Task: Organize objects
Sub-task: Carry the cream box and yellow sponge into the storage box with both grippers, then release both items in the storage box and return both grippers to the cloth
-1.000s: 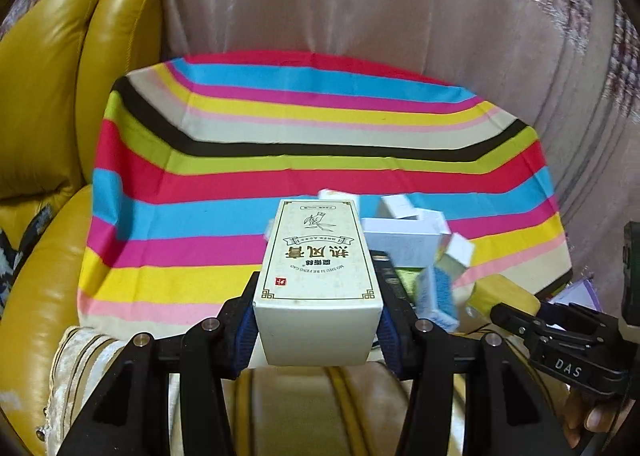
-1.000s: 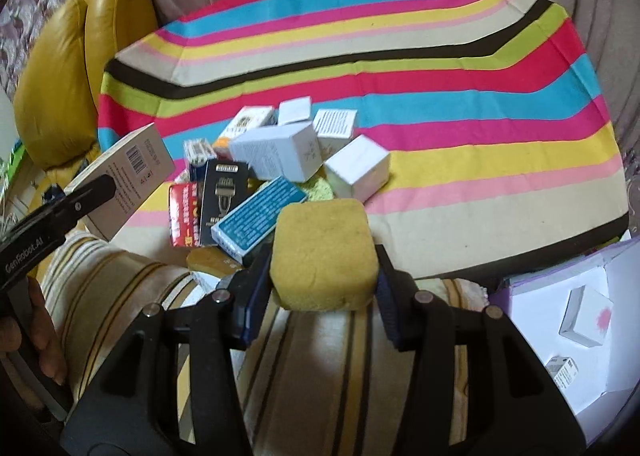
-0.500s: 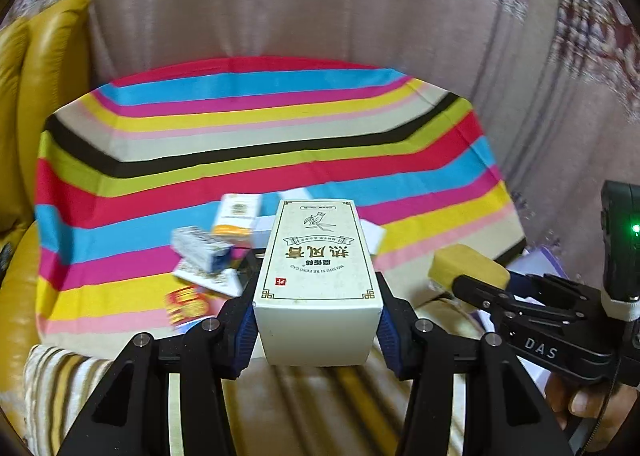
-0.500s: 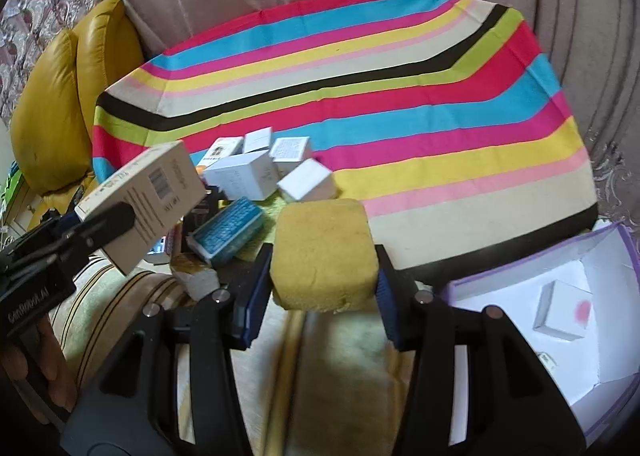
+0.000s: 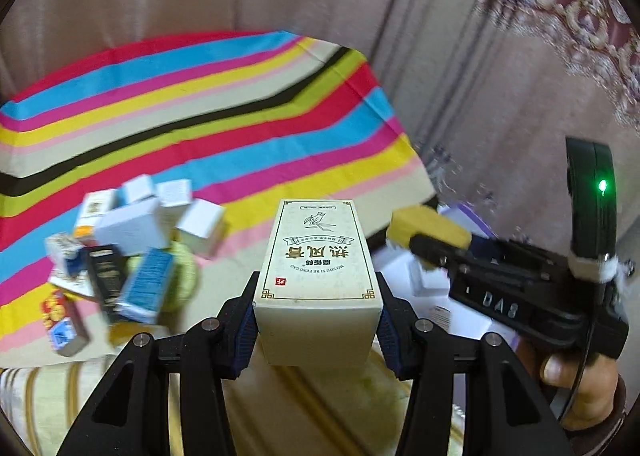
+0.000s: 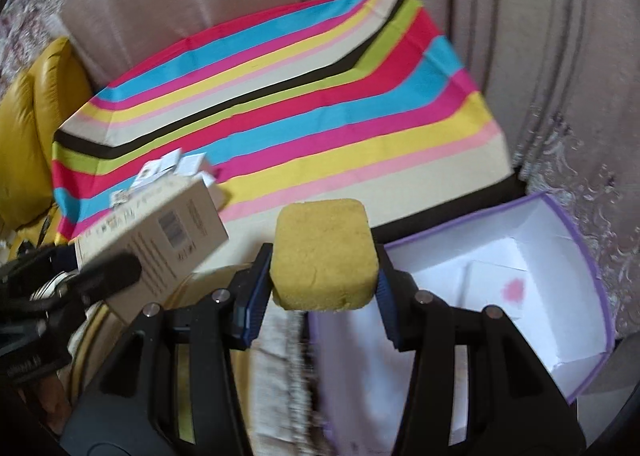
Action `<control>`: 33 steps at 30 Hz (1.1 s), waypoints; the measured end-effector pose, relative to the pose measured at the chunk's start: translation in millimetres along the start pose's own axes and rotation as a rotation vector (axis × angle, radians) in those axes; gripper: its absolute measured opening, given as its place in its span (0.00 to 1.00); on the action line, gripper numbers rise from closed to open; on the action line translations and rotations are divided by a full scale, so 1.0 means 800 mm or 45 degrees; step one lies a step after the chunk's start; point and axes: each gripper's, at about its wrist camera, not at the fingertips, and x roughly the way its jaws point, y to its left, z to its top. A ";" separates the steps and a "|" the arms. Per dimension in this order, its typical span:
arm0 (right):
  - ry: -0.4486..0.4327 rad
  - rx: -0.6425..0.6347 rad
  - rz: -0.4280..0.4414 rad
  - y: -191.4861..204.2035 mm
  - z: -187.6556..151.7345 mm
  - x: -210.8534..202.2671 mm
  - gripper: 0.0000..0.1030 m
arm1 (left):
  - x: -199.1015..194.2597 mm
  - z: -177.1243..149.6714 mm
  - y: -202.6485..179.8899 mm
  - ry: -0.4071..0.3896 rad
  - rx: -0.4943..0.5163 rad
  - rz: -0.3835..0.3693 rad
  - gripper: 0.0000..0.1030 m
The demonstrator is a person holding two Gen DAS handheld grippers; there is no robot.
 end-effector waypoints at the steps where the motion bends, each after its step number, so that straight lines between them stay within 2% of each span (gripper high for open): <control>1: -0.006 0.011 -0.013 -0.008 0.001 -0.003 0.50 | 0.006 0.000 -0.007 0.017 0.007 -0.018 0.50; 12: -0.056 0.143 -0.162 -0.075 0.005 -0.025 0.52 | 0.044 -0.004 -0.055 0.129 0.066 -0.218 0.51; 14: -0.059 0.154 -0.168 -0.079 0.006 -0.027 0.59 | 0.049 -0.004 -0.057 0.148 0.057 -0.274 0.53; 15: -0.064 0.163 -0.175 -0.081 0.006 -0.026 0.70 | 0.051 -0.005 -0.057 0.156 0.053 -0.297 0.55; 16: -0.070 0.166 -0.178 -0.081 0.006 -0.026 0.79 | 0.051 -0.005 -0.057 0.156 0.052 -0.297 0.57; 17: -0.081 0.169 -0.182 -0.081 0.006 -0.028 0.82 | 0.051 -0.005 -0.057 0.154 0.049 -0.296 0.59; 25: -0.067 0.159 -0.141 -0.077 0.006 -0.022 0.82 | 0.047 -0.006 -0.043 0.143 -0.006 -0.261 0.60; 33: -0.058 0.175 -0.160 -0.083 0.006 -0.024 0.83 | 0.040 -0.008 -0.017 0.125 -0.068 -0.218 0.60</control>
